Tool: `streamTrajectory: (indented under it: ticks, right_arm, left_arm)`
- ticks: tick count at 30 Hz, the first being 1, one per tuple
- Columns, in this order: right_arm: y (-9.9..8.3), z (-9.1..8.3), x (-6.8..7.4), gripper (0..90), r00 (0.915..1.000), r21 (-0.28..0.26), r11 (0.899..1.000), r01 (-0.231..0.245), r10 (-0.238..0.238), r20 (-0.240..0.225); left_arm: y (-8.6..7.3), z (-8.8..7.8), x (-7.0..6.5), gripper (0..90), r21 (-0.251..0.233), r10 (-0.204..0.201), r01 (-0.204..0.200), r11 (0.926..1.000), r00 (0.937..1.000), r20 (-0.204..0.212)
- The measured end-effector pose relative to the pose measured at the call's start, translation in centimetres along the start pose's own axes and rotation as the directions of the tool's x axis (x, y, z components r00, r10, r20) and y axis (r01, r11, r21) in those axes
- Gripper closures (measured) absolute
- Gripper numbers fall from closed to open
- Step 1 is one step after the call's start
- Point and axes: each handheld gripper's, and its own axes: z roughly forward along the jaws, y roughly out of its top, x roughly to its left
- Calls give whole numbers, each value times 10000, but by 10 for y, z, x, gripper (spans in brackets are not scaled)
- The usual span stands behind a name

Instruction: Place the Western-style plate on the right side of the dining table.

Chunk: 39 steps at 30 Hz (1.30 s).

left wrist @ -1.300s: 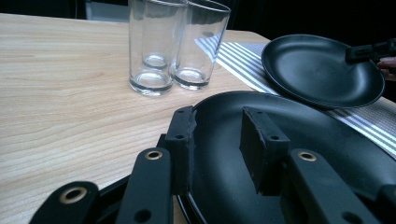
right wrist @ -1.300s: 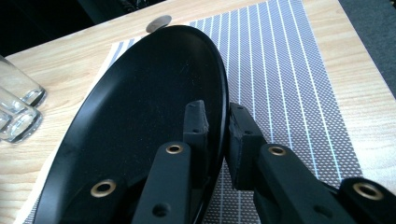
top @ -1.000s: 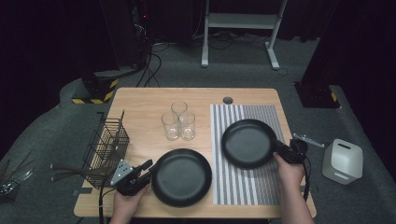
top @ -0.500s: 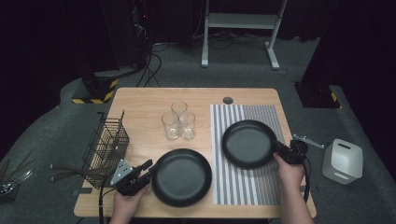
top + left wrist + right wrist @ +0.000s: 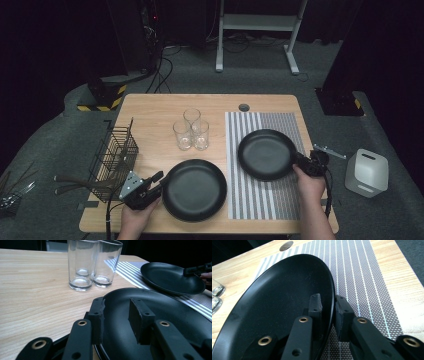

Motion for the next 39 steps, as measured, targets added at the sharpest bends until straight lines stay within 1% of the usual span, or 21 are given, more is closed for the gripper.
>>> streamTrajectory:
  ticks: [10, 14, 21, 22, 24, 26, 27, 29, 30, 32, 34, 37, 39]
  right_arm:
    - [-3, 4, -1, 758, 9996, 257, 9996, -94, 87, 285]
    - [-2, 5, -1, 756, 9995, 280, 9996, -27, 18, 324]
    - [-3, 5, 0, 750, 9983, 416, 9991, 112, -135, 562]
    - [-3, 5, 1, 749, 9974, 443, 9987, 249, -278, 657]
    - [-2, 4, 2, 749, 9960, 492, 9982, 329, -369, 817]
    - [-3, 4, 3, 758, 9927, 604, 9970, 488, -551, 1077]
    - [-3, 4, 4, 770, 9899, 580, 9966, 590, -659, 1252]
    - [-2, -1, 5, 770, 9872, 275, 9962, 824, -853, 1348]
    - [-1, -3, 8, 773, 9833, 310, 9935, 1098, -1131, 1423]
    - [1, -7, 15, 770, 9766, 386, 9870, 1561, -1601, 1433]
    - [-1, -9, 21, 761, 9698, 319, 9806, 1933, -1959, 1456]
    - [-5, -8, 29, 752, 9613, 384, 9720, 2317, -2348, 1441]
    - [-8, -8, 31, 743, 9614, 365, 9714, 2347, -2375, 1393]
  left_arm:
    - [-1, 0, 1, 651, 37, -12, 12, 10000, 10000, 6]
    - [-1, 0, 0, 651, 34, -14, 14, 10000, 10000, 3]
    - [-1, 0, 0, 651, 43, -23, 23, 10000, 10000, 15]
    - [-1, 0, 0, 651, 34, -20, 20, 10000, 10000, 9]
    - [-1, 0, 0, 651, 34, -24, 24, 10000, 10000, 19]
    - [-1, 0, 0, 651, 45, 1, -1, 10000, 10000, 16]
    - [-1, 0, 0, 651, 49, 5, -5, 10000, 10000, 21]
    - [-1, 0, 0, 651, 67, 31, -31, 10000, 10000, 11]
    - [-1, 1, -1, 650, 82, 44, -43, 10000, 10000, 0]
    - [-1, 1, -2, 643, 102, 69, -69, 9999, 10000, -21]
    - [0, 1, -3, 638, 167, 265, -264, 9995, 9996, -71]
    - [1, 1, -5, 633, 214, 381, -379, 9991, 9992, -112]
    - [1, 1, -5, 633, 253, 394, -391, 9989, 9992, -114]
